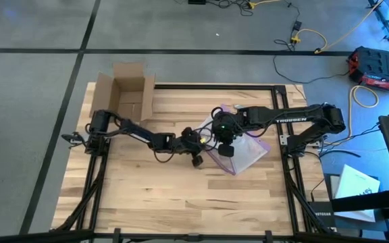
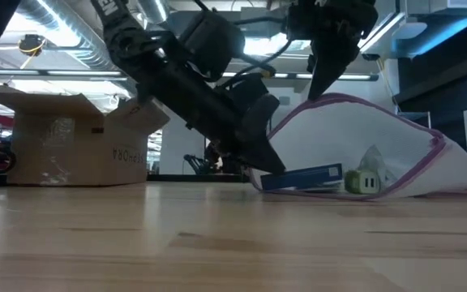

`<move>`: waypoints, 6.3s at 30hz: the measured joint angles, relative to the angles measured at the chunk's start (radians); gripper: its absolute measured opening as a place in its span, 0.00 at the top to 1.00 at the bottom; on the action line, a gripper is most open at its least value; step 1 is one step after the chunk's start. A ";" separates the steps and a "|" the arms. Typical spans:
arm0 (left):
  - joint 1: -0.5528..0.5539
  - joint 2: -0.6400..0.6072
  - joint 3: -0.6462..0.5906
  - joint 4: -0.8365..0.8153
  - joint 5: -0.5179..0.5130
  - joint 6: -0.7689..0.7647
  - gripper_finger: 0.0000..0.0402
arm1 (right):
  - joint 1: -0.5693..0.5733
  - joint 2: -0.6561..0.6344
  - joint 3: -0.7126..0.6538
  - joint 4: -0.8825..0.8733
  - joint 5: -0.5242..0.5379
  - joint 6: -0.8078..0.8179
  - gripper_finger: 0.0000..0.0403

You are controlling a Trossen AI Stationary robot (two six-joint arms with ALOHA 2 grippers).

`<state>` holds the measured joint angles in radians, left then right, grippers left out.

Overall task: Unpack boxes
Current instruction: Put the white box into the zip bag, then close the zip bag

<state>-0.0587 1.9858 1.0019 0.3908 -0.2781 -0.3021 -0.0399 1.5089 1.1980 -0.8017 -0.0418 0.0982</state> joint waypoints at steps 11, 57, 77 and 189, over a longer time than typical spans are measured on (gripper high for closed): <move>-0.027 0.002 0.000 -0.005 0.001 0.014 0.95 | 0.000 0.000 0.000 0.000 0.000 0.000 0.98; 0.052 0.067 -0.012 0.222 0.387 -0.194 0.95 | 0.000 0.000 0.000 0.030 0.000 -0.009 0.98; -0.063 -0.297 -0.480 0.186 0.301 -0.276 0.95 | 0.000 0.000 0.000 0.133 0.003 -0.036 0.98; 0.153 -0.294 -0.603 0.314 0.674 0.372 0.95 | 0.523 0.495 0.299 -0.456 0.628 0.868 1.00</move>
<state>0.0944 1.6917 0.3989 0.7050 0.3961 0.0702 0.4827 2.0037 1.4972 -1.2575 0.5864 0.9663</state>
